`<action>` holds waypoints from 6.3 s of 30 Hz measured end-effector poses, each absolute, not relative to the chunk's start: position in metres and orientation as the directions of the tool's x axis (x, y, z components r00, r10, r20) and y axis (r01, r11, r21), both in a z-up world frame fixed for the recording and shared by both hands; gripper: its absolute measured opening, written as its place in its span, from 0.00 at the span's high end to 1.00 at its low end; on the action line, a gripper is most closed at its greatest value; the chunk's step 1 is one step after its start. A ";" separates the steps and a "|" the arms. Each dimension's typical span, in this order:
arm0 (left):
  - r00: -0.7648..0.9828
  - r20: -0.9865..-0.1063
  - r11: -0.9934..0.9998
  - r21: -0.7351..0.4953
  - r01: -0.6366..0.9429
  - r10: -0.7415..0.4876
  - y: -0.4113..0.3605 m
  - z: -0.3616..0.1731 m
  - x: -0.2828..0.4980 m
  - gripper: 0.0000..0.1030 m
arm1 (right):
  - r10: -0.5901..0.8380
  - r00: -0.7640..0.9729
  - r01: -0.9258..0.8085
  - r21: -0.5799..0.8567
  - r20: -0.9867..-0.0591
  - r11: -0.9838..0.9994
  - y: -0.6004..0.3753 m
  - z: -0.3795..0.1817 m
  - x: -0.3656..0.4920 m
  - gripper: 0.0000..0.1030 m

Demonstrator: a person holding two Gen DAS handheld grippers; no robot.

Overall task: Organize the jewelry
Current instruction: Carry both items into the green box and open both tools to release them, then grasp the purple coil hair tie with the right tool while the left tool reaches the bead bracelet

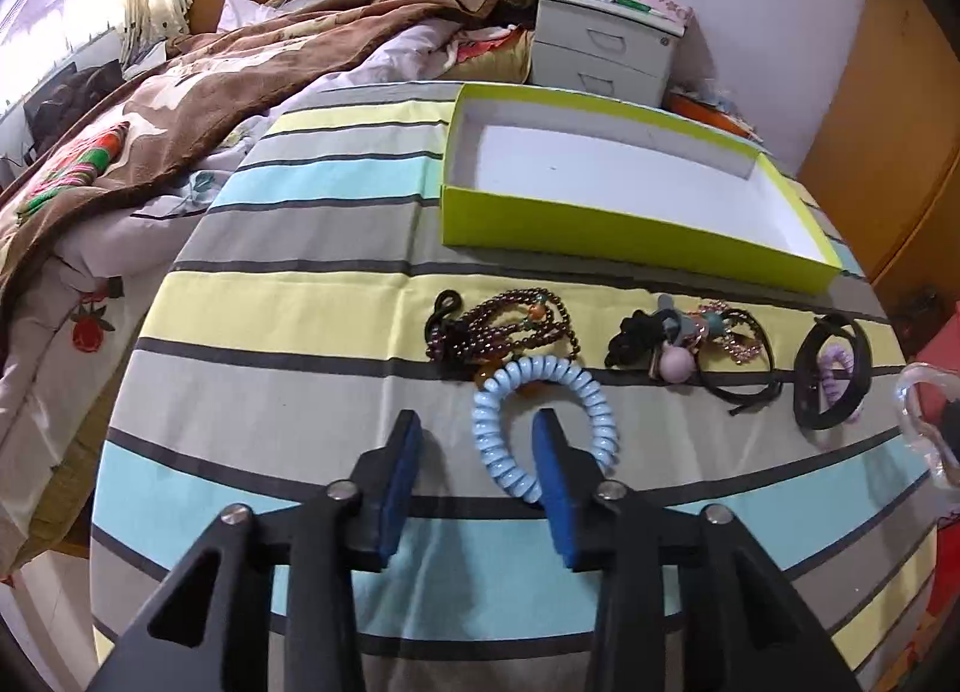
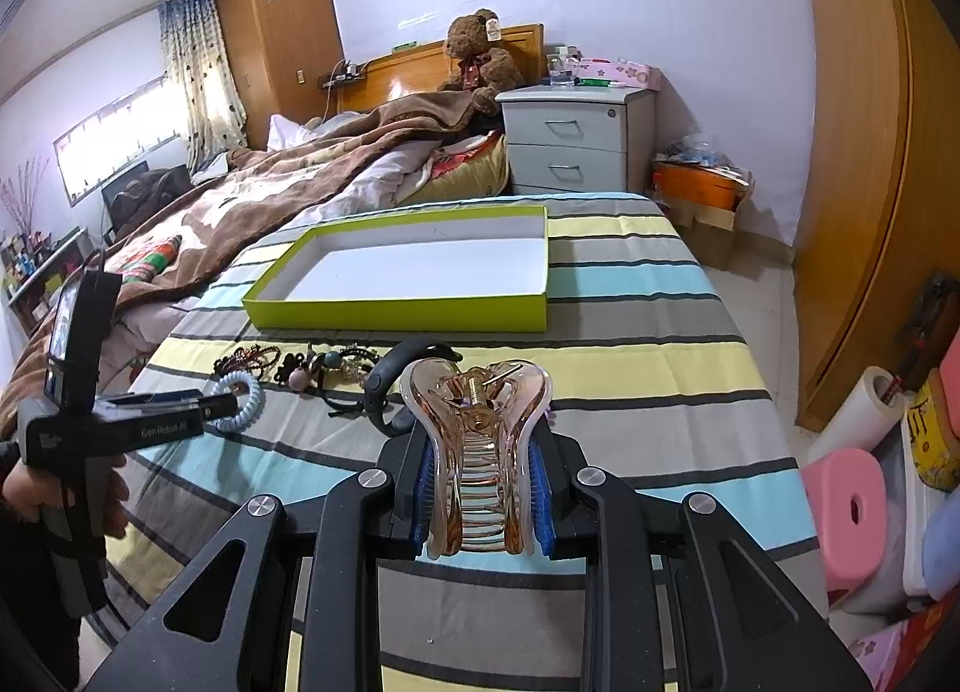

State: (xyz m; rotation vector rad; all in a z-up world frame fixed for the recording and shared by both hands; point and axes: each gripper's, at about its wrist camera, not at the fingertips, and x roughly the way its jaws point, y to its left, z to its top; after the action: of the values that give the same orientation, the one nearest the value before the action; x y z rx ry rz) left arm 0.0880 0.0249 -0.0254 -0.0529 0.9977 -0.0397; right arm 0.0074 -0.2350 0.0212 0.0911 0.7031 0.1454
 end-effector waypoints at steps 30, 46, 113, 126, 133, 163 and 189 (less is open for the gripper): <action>0.573 -0.816 0.996 -0.080 0.033 -0.084 0.033 -0.013 0.080 0.90 | 0.141 0.779 -0.079 0.128 -0.610 0.989 -0.231 0.036 0.012 0.74; 0.644 -0.743 0.983 -0.156 0.098 -0.182 0.032 0.041 0.120 0.90 | 0.164 0.788 -0.097 0.144 -0.593 0.985 -0.230 0.062 0.084 0.74; 0.554 -0.802 0.972 -0.227 0.064 -0.224 0.012 -0.003 0.250 0.52 | 0.182 0.661 -0.193 0.069 -0.728 0.979 -0.218 0.005 0.229 0.50; 0.631 -0.728 0.958 -0.270 0.095 -0.267 0.034 0.033 0.186 0.43 | 0.183 0.721 -0.150 0.107 -0.668 0.983 -0.239 0.032 0.158 0.50; 0.635 -0.731 0.961 -0.267 0.075 -0.252 0.050 0.027 0.148 0.42 | 0.153 0.705 -0.103 0.113 -0.693 0.988 -0.254 0.016 0.124 0.50; 0.563 -0.796 0.967 -0.252 0.024 -0.222 0.075 -0.022 0.094 0.40 | 0.090 0.609 -0.088 0.045 -0.788 0.995 -0.256 -0.033 0.091 0.50; 0.543 -0.814 0.977 -0.204 0.063 -0.205 0.062 -0.027 0.114 0.40 | 0.043 0.704 -0.036 0.025 -0.709 0.999 -0.260 0.004 0.068 0.91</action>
State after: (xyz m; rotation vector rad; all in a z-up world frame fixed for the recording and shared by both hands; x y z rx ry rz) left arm 0.1135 0.0619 -0.0266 -0.1568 0.9846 -0.1602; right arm 0.0683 -0.2597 0.0042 0.0093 0.7882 0.0435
